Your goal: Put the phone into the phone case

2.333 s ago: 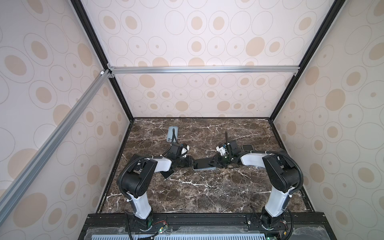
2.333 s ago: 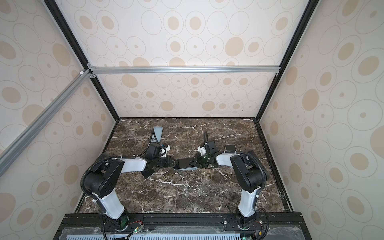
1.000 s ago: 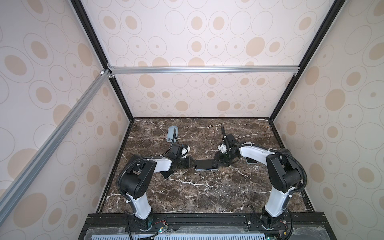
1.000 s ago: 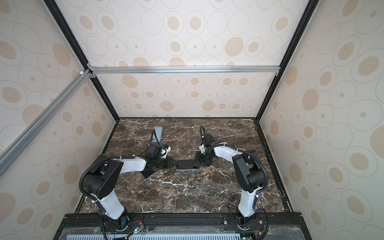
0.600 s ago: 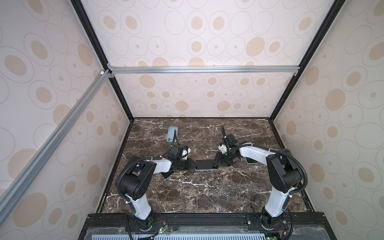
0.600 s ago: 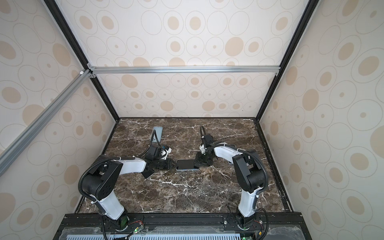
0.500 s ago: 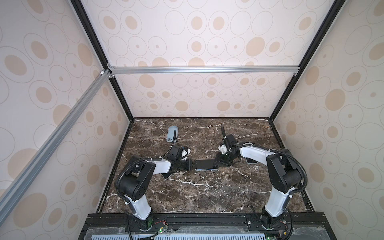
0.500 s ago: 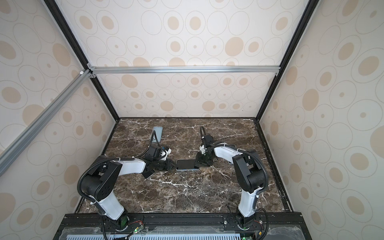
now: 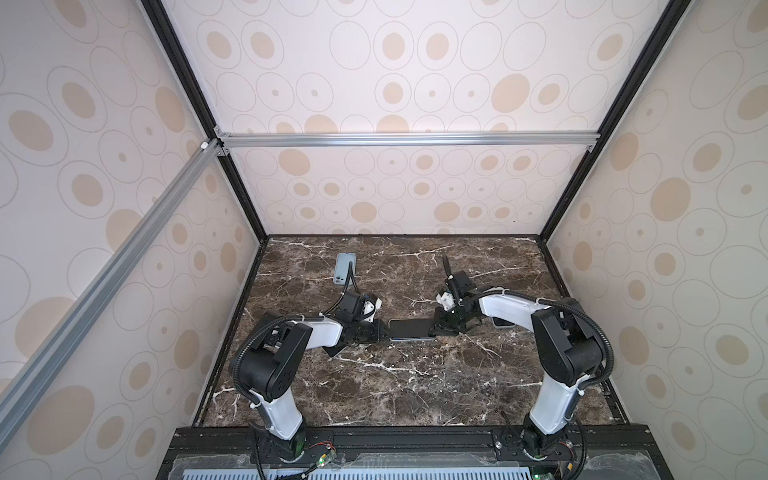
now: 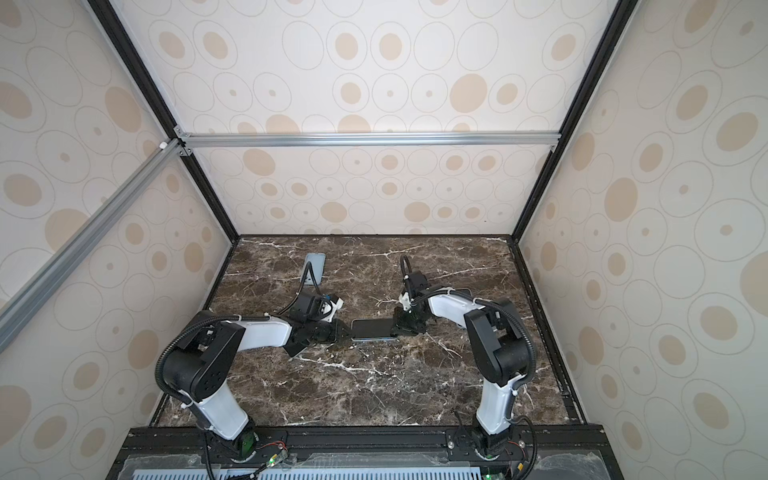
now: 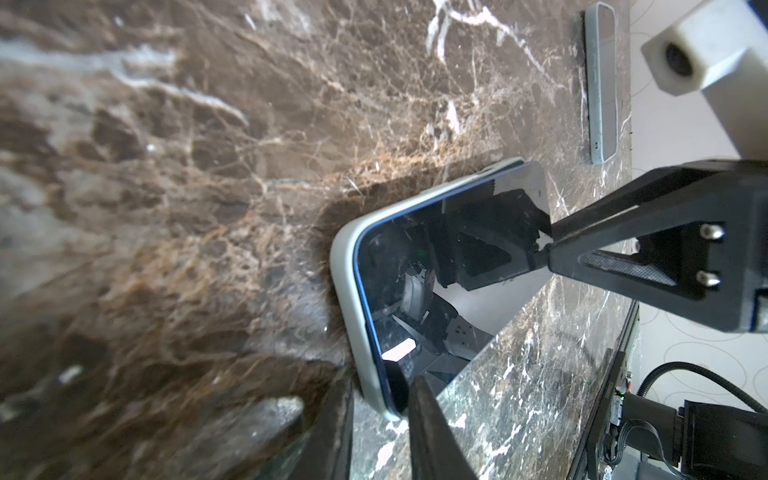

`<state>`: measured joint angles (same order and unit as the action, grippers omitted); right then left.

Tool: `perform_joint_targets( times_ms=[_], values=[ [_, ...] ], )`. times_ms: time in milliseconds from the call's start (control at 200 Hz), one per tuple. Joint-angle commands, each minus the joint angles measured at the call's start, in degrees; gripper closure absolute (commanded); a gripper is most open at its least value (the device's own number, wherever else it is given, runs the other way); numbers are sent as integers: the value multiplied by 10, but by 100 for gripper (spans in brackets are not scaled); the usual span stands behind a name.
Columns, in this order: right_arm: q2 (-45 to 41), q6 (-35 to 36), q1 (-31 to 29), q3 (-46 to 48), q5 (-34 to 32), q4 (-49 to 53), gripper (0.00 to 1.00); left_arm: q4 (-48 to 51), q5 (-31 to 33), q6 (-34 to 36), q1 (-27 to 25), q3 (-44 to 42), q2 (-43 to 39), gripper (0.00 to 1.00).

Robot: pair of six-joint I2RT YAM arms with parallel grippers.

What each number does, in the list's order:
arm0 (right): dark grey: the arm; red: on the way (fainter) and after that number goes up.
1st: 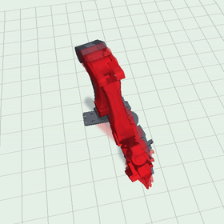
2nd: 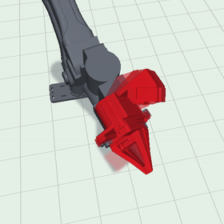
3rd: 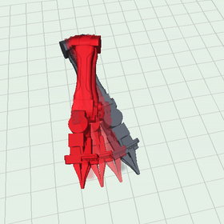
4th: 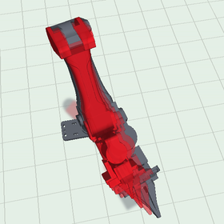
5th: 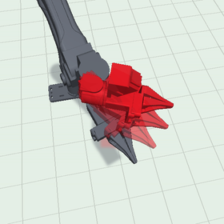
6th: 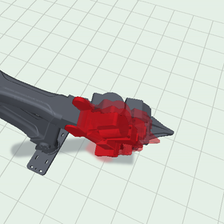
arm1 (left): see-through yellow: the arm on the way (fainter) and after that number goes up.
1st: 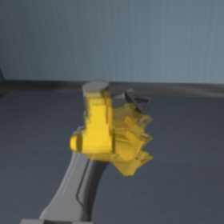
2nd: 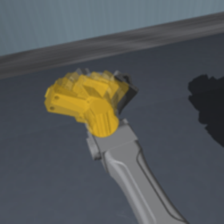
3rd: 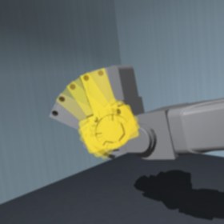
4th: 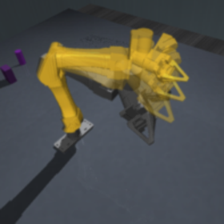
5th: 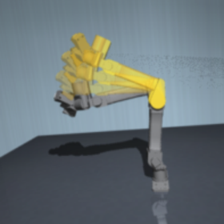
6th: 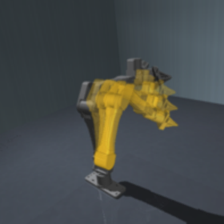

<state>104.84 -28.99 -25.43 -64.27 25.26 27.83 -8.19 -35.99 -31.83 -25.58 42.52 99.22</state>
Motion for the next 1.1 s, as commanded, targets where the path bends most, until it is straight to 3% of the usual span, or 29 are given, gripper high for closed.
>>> perform_joint_targets(
  times_ms=[0, 490, 655, 830, 1095],
  values=[
    [8, 10, -2, 2, 8, -1, 74, 28, 1, 15, -3, 5, 21, 77],
    [21, 33, -17, 4, 13, -18, 77, 30, -2, 18, -6, 6, 33, 89],
    [22, 36, -18, 6, 0, -8, 75, 38, 11, 21, -6, 12, 28, 86],
    [-8, 39, -16, -10, -49, 38, 62, 37, 50, 14, -2, 29, -10, 75],
    [-22, 55, -4, -42, -56, 69, 57, 57, 85, 29, 6, 66, -10, 74]
  ],
)
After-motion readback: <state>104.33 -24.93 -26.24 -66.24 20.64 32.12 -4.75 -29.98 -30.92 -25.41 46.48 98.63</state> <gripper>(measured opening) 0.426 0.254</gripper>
